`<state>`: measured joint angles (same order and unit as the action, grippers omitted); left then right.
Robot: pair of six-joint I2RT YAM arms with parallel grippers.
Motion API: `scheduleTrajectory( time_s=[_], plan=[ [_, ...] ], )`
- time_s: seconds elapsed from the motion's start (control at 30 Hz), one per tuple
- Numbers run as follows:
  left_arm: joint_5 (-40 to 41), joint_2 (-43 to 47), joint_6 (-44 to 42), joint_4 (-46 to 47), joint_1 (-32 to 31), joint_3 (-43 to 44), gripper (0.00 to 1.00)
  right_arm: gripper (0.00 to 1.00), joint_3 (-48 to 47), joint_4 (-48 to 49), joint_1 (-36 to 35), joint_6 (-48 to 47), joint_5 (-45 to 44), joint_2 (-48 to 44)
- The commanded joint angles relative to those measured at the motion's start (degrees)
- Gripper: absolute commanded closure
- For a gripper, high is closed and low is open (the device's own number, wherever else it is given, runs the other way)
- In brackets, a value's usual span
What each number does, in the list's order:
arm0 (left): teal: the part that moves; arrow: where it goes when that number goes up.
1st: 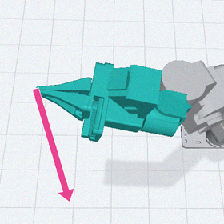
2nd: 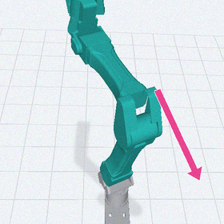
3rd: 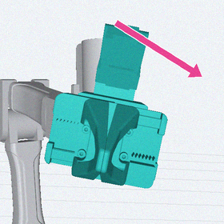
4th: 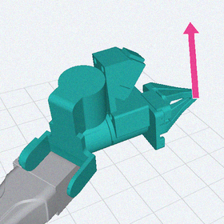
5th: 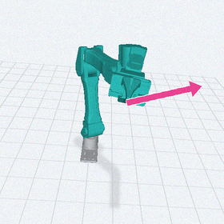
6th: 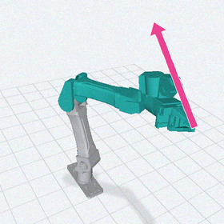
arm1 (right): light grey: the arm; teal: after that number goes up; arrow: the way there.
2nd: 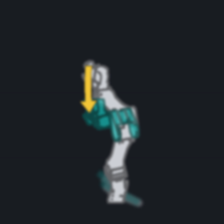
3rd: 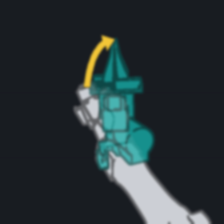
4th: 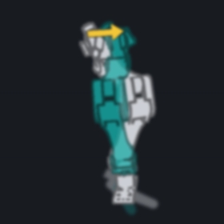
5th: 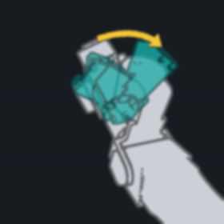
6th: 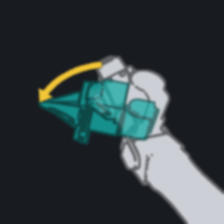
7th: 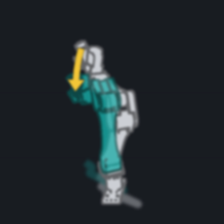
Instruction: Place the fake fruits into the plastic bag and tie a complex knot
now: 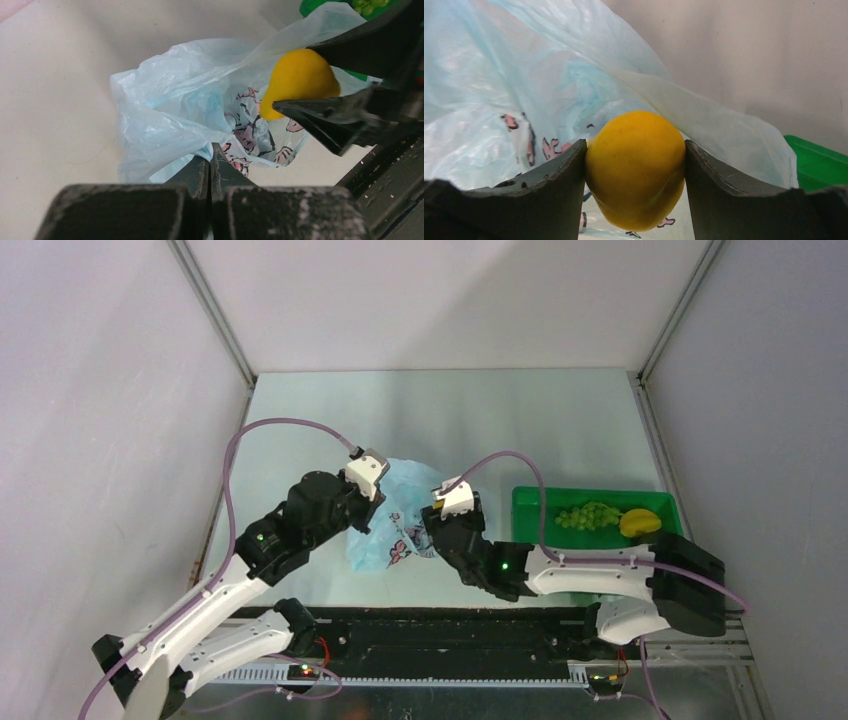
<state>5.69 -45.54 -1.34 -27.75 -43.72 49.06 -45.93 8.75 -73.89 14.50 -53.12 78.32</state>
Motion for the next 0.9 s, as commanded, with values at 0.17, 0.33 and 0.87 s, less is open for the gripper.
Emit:
scheduleTrajectory(
  time_s=[0.17,0.33,0.87],
  plan=[
    [-2.91,-0.37,0.82,2.59,0.26,-0.54,1.0,0.68,-3.7,8.84,4.35,4.75,6.93,9.87],
    [-3.35,-0.85,0.65,2.58,0.3,-0.58,1.0,0.67,-3.99,12.56,6.52,6.3,11.16,14.05],
    [-3.8,-1.51,0.56,2.45,0.28,-0.54,1.0,0.16,-4.02,13.82,8.43,8.22,13.07,17.53]
  ],
)
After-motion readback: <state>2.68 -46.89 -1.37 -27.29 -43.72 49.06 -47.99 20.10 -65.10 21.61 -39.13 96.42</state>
